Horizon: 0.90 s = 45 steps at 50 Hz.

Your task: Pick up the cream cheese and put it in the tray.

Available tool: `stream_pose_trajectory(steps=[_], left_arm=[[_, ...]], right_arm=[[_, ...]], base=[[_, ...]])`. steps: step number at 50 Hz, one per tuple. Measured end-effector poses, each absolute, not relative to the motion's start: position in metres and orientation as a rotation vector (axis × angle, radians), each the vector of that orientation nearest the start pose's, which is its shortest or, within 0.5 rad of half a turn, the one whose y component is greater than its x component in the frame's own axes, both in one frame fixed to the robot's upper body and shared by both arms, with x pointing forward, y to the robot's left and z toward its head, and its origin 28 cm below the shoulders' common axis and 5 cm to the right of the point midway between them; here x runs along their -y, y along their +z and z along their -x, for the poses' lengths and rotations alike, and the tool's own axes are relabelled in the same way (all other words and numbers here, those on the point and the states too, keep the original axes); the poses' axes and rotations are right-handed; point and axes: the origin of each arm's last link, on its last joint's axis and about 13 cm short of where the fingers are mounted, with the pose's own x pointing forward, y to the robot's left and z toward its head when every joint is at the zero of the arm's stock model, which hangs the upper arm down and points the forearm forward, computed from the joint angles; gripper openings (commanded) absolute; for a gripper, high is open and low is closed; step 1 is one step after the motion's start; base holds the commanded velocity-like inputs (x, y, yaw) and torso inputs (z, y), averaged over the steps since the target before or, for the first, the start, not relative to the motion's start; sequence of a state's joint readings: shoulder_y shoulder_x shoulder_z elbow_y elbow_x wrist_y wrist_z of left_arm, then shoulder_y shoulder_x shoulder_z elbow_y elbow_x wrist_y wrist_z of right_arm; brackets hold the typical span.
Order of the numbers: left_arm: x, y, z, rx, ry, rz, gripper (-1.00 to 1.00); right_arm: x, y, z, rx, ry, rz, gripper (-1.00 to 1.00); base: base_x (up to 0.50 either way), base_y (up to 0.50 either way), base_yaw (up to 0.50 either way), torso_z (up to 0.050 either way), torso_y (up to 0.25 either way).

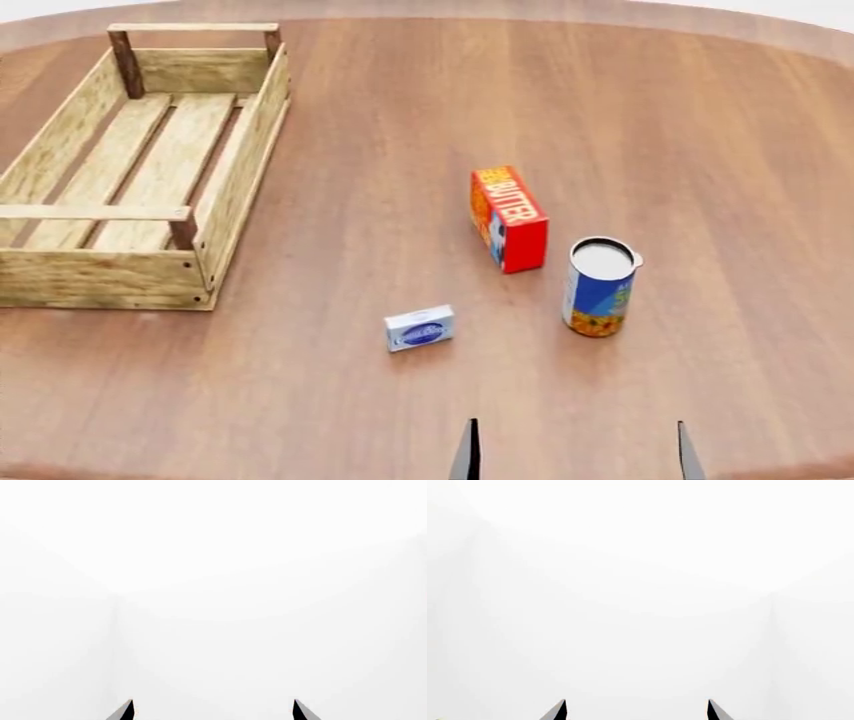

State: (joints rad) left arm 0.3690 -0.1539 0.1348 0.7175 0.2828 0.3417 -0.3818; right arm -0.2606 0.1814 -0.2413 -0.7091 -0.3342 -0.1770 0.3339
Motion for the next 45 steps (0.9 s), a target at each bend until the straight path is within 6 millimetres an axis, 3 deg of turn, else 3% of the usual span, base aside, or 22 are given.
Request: stream_pose_trajectory(steps=[45], left_arm=[[-0.1969, 0.1231, -0.1204, 0.745, 0.152, -0.183, 1.0]], right_arm=[[0.0763, 0.1234, -0.1387, 0.67, -0.051, 0.234, 1.0]], base=[[0.06, 0.22, 0.0, 0.0, 0.0]])
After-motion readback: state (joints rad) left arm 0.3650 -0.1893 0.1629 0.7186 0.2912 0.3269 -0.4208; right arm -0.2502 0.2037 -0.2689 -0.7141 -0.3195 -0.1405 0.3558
